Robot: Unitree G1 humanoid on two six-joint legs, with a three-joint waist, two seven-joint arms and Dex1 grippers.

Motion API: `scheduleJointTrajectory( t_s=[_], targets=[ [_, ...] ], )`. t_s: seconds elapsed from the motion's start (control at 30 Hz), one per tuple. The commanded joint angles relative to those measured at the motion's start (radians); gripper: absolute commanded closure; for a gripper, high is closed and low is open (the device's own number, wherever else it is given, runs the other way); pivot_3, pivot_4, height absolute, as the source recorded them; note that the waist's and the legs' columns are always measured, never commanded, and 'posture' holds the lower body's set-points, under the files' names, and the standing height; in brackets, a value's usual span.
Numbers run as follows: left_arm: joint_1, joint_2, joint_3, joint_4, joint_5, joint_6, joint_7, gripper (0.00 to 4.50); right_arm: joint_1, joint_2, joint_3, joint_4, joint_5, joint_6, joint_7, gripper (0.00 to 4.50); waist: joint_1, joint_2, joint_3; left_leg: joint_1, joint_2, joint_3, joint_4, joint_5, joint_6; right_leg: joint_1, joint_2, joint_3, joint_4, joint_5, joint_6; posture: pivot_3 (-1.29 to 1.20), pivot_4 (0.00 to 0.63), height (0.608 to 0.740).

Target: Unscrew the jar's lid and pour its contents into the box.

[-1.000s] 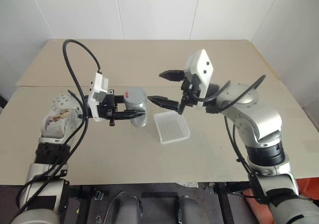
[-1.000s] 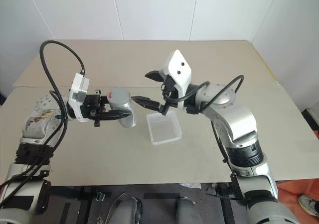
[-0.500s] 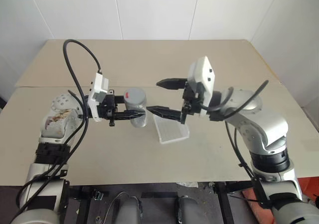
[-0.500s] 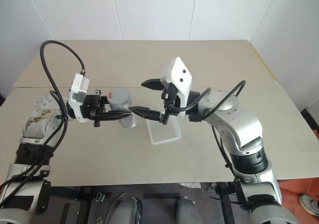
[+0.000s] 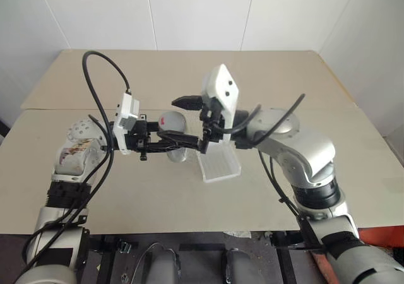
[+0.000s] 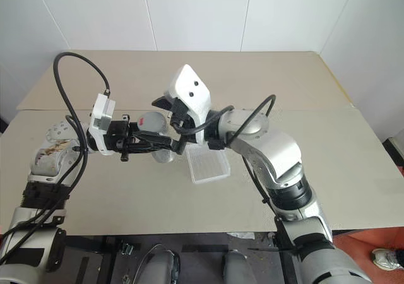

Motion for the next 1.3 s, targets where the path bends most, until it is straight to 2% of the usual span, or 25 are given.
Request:
scheduleJointTrajectory(
  t_s=[0.03,0.27,0.37,0.43,0.47,0.67,0.9,1.07,1.2,1.3],
  targets=[
    [-0.011,0.007,0.013,-0.036,-0.011,-0.006,0.002,2.58,-0.028,0.014,0.000,-0.007,-0.010,0.001,-0.003,0.04,0.000,0.000,0.000,0.000,0.000,0.000,0.000,0.000,0.000,0.000,0.000,0.000,0.000,0.000,0.000,0.00,0.150,0.740],
    [-0.002,0.011,0.015,-0.048,-0.013,-0.004,0.007,2.58,-0.025,0.019,0.005,-0.002,-0.017,-0.001,0.011,0.04,0.000,0.000,0.000,0.000,0.000,0.000,0.000,0.000,0.000,0.000,0.000,0.000,0.000,0.000,0.000,0.00,0.150,0.740],
    [-0.001,0.012,0.015,-0.049,-0.012,-0.004,0.008,2.58,-0.025,0.021,0.002,0.002,-0.019,-0.003,0.013,0.94,0.000,0.000,0.000,0.000,0.000,0.000,0.000,0.000,0.000,0.000,0.000,0.000,0.000,0.000,0.000,0.00,0.150,0.740],
    [0.000,0.013,0.015,-0.050,-0.012,-0.004,0.008,2.58,-0.027,0.026,-0.003,0.004,-0.018,-0.001,0.010,1.69,0.000,0.000,0.000,0.000,0.000,0.000,0.000,0.000,0.000,0.000,0.000,0.000,0.000,0.000,0.000,0.00,0.150,0.740],
    [0.000,0.013,0.015,-0.050,-0.012,-0.004,0.008,2.58,-0.028,0.028,-0.008,0.004,-0.013,0.000,0.009,1.76,0.000,0.000,0.000,0.000,0.000,0.000,0.000,0.000,0.000,0.000,0.000,0.000,0.000,0.000,0.000,0.00,0.150,0.740],
    [0.012,0.019,0.009,-0.053,-0.009,-0.002,0.003,2.58,-0.035,0.033,-0.064,0.004,0.015,0.020,-0.006,1.76,0.000,0.000,0.000,0.000,0.000,0.000,0.000,0.000,0.000,0.000,0.000,0.000,0.000,0.000,0.000,0.00,0.150,0.740],
    [0.035,0.022,-0.004,-0.053,0.005,-0.016,-0.010,2.58,-0.074,-0.003,-0.242,0.033,0.165,0.105,-0.005,1.76,0.002,0.000,0.000,0.000,0.000,0.000,0.000,0.000,0.000,0.000,0.000,0.000,0.000,0.000,0.000,0.00,0.150,0.740],
    [0.020,0.014,0.001,-0.035,0.006,-0.020,0.005,2.58,-0.019,-0.089,-0.272,0.020,0.111,0.090,-0.046,1.76,0.002,0.000,0.000,0.000,0.000,0.000,0.000,0.000,0.000,0.001,0.000,-0.001,-0.001,0.000,0.000,0.00,0.150,0.740],
    [0.015,0.006,0.013,-0.025,0.009,-0.033,0.034,2.58,0.208,-0.215,-0.273,-0.018,-0.038,-0.030,-0.088,1.76,0.011,0.000,0.000,0.000,0.000,0.000,-0.001,0.000,0.000,0.001,0.000,-0.001,-0.001,0.000,0.000,0.00,0.150,0.740],
    [0.016,-0.002,0.017,-0.022,0.014,-0.044,0.057,2.58,0.376,-0.260,-0.290,-0.015,-0.109,-0.119,-0.105,1.76,0.013,0.000,0.000,-0.001,-0.002,0.000,-0.001,0.000,0.000,0.001,-0.002,0.000,-0.002,0.000,0.000,0.00,0.150,0.740]
  ],
)
